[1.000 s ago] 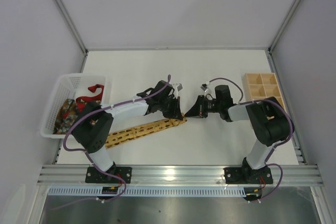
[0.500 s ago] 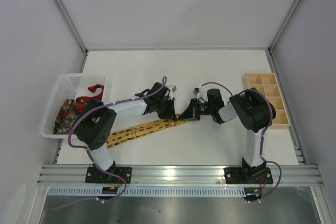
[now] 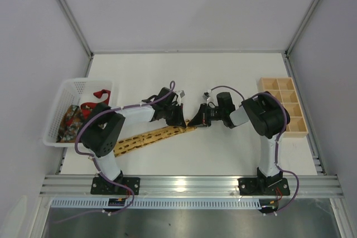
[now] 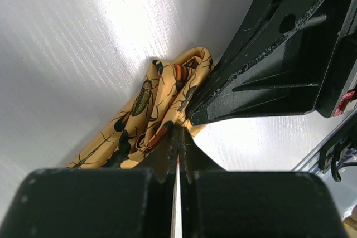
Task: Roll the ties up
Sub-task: Roll the tie
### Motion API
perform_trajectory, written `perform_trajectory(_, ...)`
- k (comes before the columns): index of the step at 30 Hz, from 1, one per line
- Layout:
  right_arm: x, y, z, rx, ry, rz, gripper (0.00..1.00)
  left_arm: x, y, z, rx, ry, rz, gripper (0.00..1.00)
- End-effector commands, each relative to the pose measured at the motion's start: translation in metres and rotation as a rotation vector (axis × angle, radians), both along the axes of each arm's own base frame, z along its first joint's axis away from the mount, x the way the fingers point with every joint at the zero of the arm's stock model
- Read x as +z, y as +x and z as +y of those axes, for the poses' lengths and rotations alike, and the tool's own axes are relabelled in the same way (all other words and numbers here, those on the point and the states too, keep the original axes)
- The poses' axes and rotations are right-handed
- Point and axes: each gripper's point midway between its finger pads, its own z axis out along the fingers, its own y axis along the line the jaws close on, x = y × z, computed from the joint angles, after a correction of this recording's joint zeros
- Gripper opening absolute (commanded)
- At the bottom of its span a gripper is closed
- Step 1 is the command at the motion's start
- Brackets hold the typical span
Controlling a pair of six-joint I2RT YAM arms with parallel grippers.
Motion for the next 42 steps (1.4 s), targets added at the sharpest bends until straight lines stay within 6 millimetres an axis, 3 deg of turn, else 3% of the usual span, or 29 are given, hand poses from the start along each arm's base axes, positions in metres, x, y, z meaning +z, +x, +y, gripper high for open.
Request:
perform_trajectory(1,-0.052,0.001,-0.019,-0.08,-0.216,0.042,0.0,-0.036,-0.003,0.028,0.029,0.113,0.022,0.0)
perform_trajectory(3,-0.053,-0.001,-0.02,-0.056,-0.237,0.033,0.0,-0.042,-0.005,0.03,0.034,0.126,0.025,0.0)
perform_trajectory(7,-0.019,0.012,-0.015,-0.023,-0.212,-0.053,0.1,-0.051,-0.008,0.034,0.036,0.131,0.046,0.0)
perform_trajectory(8,-0.001,0.019,-0.016,-0.031,-0.206,-0.096,0.2,-0.053,-0.009,0.034,0.035,0.131,0.048,0.0)
perform_trajectory(11,0.016,0.028,-0.028,-0.025,-0.233,-0.123,0.38,-0.058,-0.012,0.037,0.037,0.132,0.057,0.0)
perform_trajectory(15,0.025,0.032,-0.05,-0.024,-0.26,-0.135,0.51,-0.066,-0.017,0.043,0.051,0.128,0.068,0.01)
perform_trajectory(18,0.021,0.026,-0.056,0.009,-0.274,-0.123,0.6,-0.072,-0.021,0.044,0.052,0.114,0.081,0.0)
perform_trajectory(23,0.007,0.018,-0.049,0.108,-0.252,-0.132,0.66,-0.084,-0.028,0.051,0.065,0.104,0.11,0.0)
perform_trajectory(27,-0.005,0.022,-0.041,0.133,-0.24,-0.136,0.66,-0.088,-0.029,0.056,0.08,0.071,0.108,0.0)
perform_trajectory(34,-0.026,0.02,-0.045,0.124,-0.258,-0.09,0.62,-0.097,-0.034,0.065,0.092,0.053,0.122,0.0)
perform_trajectory(42,-0.048,0.006,-0.02,0.185,-0.238,-0.055,0.59,-0.104,-0.039,0.078,0.118,0.037,0.137,0.0)
